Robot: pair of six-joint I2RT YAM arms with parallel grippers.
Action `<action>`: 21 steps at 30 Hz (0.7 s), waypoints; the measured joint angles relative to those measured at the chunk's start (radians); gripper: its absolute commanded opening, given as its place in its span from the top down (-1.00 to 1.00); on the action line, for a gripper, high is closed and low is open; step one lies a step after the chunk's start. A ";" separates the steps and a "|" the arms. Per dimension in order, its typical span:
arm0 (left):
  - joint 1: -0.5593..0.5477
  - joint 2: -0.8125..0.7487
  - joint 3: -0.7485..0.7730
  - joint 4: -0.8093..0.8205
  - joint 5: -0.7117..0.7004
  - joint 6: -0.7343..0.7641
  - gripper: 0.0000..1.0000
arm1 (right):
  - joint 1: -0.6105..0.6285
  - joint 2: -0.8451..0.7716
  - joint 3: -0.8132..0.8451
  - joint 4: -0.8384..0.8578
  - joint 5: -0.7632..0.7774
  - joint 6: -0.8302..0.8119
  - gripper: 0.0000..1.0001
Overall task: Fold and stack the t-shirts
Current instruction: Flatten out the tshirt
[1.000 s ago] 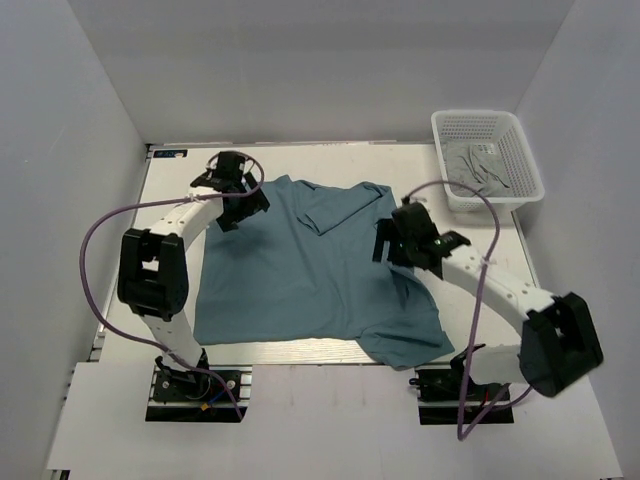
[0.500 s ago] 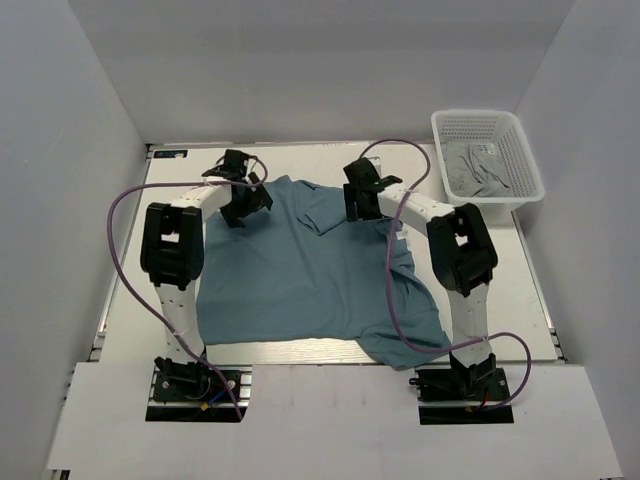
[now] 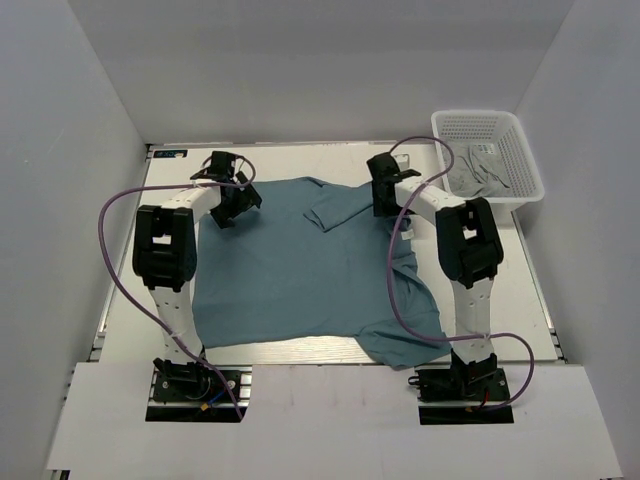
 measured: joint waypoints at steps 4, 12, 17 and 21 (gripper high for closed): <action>0.007 0.000 0.001 0.000 -0.016 0.000 -1.00 | -0.054 -0.009 -0.012 -0.003 0.029 0.006 -0.81; 0.014 0.007 0.014 -0.012 -0.031 0.006 -1.00 | -0.137 -0.119 -0.056 -0.047 0.102 0.016 -0.81; 0.018 0.011 0.024 -0.028 -0.042 0.024 -1.00 | -0.183 -0.209 -0.064 -0.055 0.132 0.016 -0.81; 0.019 0.018 0.035 -0.039 -0.038 0.050 -1.00 | -0.203 -0.265 -0.080 -0.035 0.056 -0.024 -0.81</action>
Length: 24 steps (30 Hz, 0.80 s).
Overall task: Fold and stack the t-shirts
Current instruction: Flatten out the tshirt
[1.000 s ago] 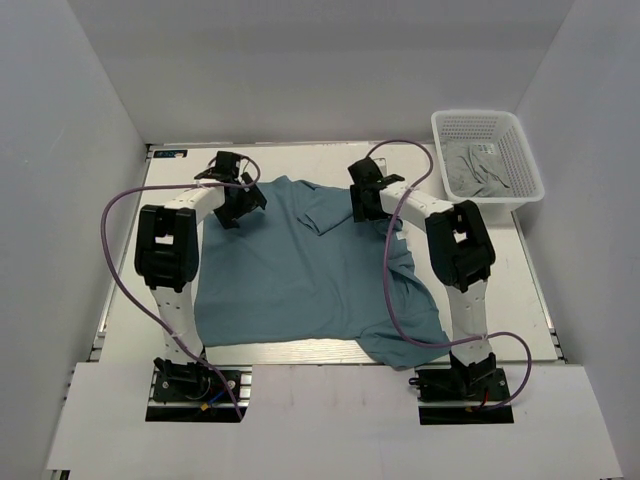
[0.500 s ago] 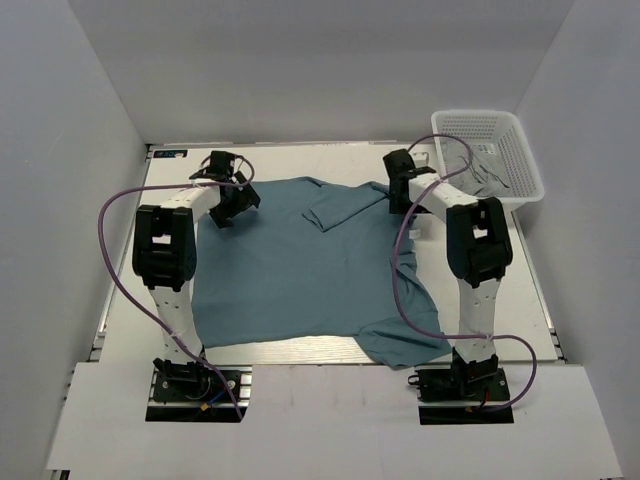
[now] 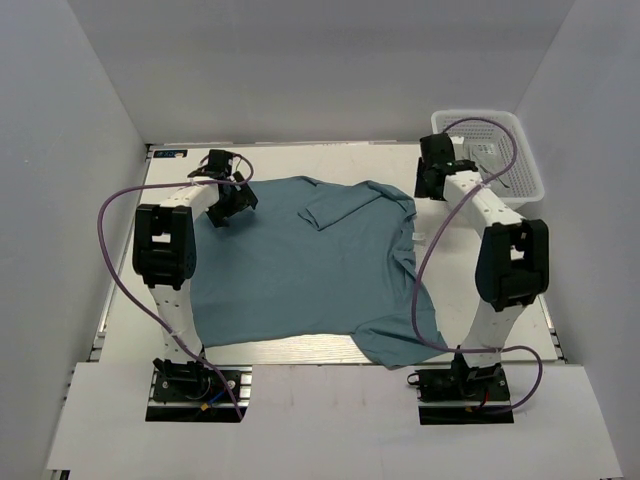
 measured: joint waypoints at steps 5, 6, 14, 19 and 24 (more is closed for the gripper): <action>0.001 0.002 0.006 -0.008 0.013 0.026 -1.00 | 0.055 -0.100 -0.161 0.105 -0.277 -0.070 -0.81; 0.002 0.002 0.006 -0.008 0.016 0.029 -1.00 | 0.075 -0.109 -0.195 0.118 -0.325 -0.077 -0.81; 0.005 0.008 0.015 -0.016 0.027 0.041 -1.00 | 0.202 -0.032 -0.308 0.123 -0.374 -0.055 -0.81; 0.005 0.023 0.036 -0.031 0.025 0.041 -1.00 | 0.192 -0.057 -0.372 0.108 -0.243 0.040 -0.81; 0.004 0.042 0.068 -0.056 0.008 0.041 -1.00 | 0.172 -0.140 -0.468 0.111 -0.154 0.079 -0.81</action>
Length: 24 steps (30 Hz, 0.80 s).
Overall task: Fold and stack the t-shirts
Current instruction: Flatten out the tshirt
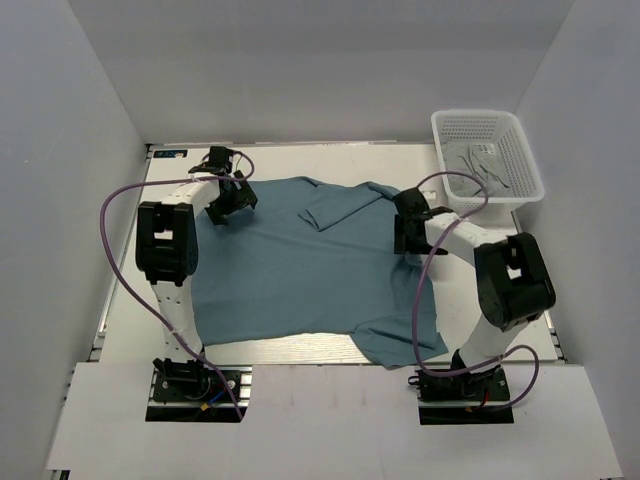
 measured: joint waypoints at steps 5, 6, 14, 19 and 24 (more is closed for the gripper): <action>0.000 0.013 0.018 -0.012 -0.042 -0.001 -1.00 | -0.054 -0.080 -0.076 -0.032 0.091 0.032 -0.81; 0.000 0.013 0.018 -0.012 -0.047 -0.001 -1.00 | -0.066 -0.089 -0.089 -0.035 0.100 0.040 -0.81; 0.000 0.014 0.018 -0.011 -0.056 0.004 -1.00 | -0.158 -0.165 -0.149 -0.079 0.149 0.107 -0.81; 0.000 0.013 0.018 -0.008 -0.055 0.013 -1.00 | -0.227 -0.187 -0.108 -0.153 0.220 0.145 -0.81; 0.000 0.006 0.011 0.000 -0.028 0.043 -1.00 | -0.238 -0.266 -0.074 -0.100 0.097 0.063 -0.81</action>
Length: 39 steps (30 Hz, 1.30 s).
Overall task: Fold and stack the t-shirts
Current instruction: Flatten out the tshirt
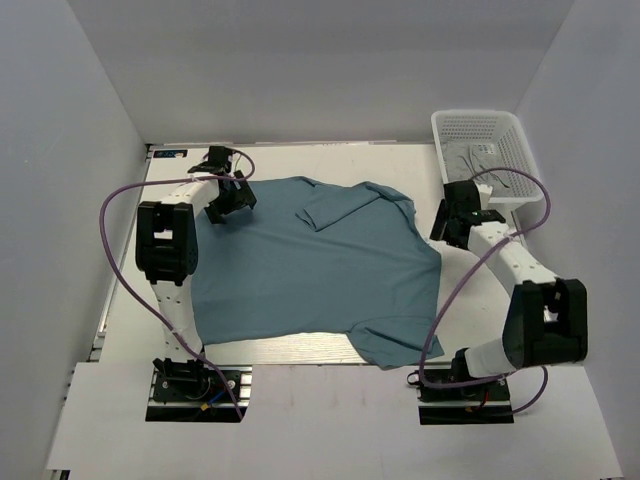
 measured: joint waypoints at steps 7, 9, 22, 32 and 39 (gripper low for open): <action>-0.048 -0.034 -0.007 0.040 0.071 0.053 -1.00 | 0.060 -0.119 -0.091 0.264 -0.517 -0.114 -0.81; -0.101 -0.056 -0.006 0.064 0.084 0.081 -1.00 | 0.093 -0.089 -0.115 0.310 -0.629 -0.129 -0.81; -0.353 0.113 0.344 -0.002 0.142 0.264 -0.89 | 0.142 0.063 -0.210 0.405 -0.752 -0.103 -0.81; -0.355 0.231 0.369 -0.085 0.135 0.321 -0.13 | 0.142 0.076 -0.204 0.418 -0.713 -0.102 -0.81; -0.357 0.230 0.355 -0.080 0.157 0.324 1.00 | 0.142 0.084 -0.194 0.412 -0.667 -0.101 -0.81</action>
